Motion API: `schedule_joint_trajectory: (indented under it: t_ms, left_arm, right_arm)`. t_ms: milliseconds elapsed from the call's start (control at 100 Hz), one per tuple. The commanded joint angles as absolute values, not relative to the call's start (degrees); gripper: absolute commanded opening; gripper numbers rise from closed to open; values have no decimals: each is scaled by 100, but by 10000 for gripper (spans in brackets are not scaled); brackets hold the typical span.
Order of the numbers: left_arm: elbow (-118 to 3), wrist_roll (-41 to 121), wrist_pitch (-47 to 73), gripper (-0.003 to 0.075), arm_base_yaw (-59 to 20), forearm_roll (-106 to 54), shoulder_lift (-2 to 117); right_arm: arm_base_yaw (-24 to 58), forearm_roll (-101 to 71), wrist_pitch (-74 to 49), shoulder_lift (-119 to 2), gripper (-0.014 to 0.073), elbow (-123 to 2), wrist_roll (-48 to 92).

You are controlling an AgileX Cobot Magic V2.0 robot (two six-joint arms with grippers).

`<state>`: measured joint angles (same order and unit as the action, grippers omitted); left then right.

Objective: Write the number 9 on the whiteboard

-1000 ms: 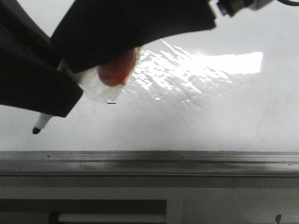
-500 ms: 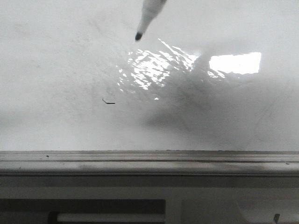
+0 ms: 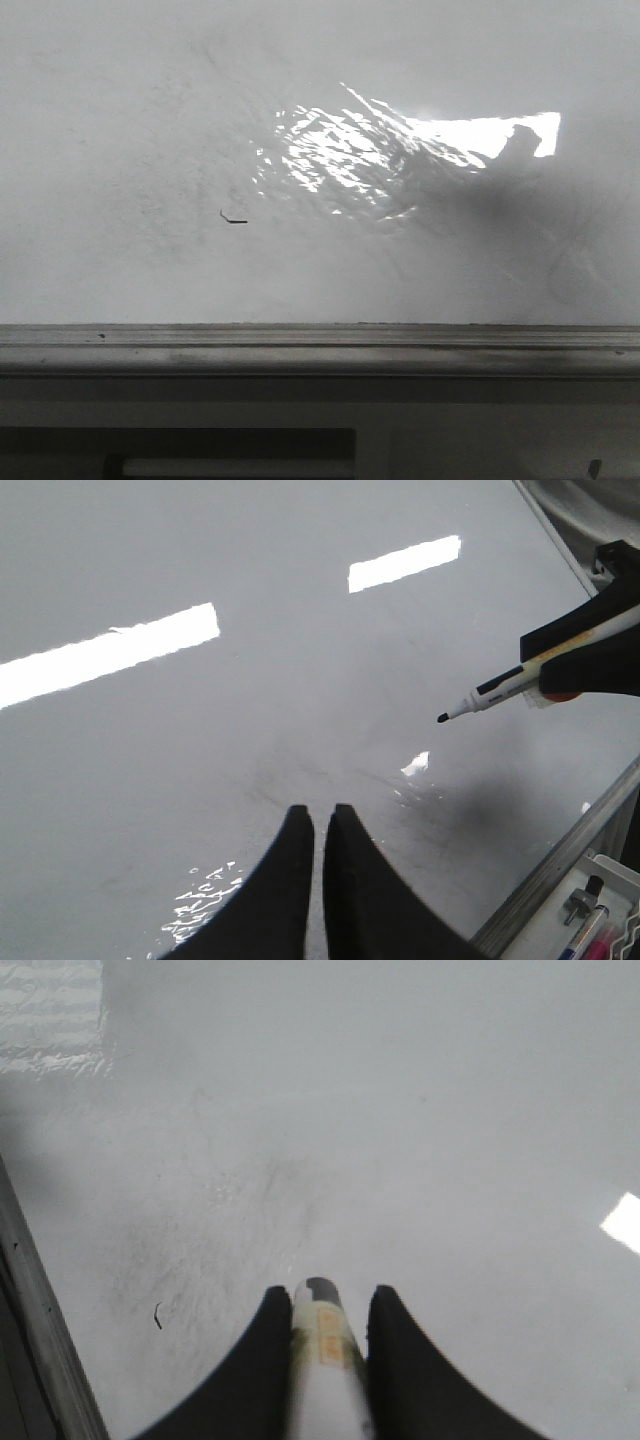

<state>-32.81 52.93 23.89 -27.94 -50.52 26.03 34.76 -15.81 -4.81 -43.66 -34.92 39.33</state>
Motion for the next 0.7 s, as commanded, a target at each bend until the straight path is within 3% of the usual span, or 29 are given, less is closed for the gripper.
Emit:
schedule_joint_trajectory:
  t_ms: [0, 470, 690]
  left_arm:
    - [-3434, 5216, 2080, -20, -2779, -5275, 2625]
    - [-3434, 5216, 2282, -20, -2779, -5328, 2625]
    - [-3434, 5216, 2282, -20, -2779, -5328, 2625]
  right_arm:
    - [3468, -1535, 63, -4544, -41, -3688, 3946]
    - [2920, -1939, 106, -5422, -41, -3754, 3946]
    - [2920, -1939, -719, -5688, -41, -3873, 3946]
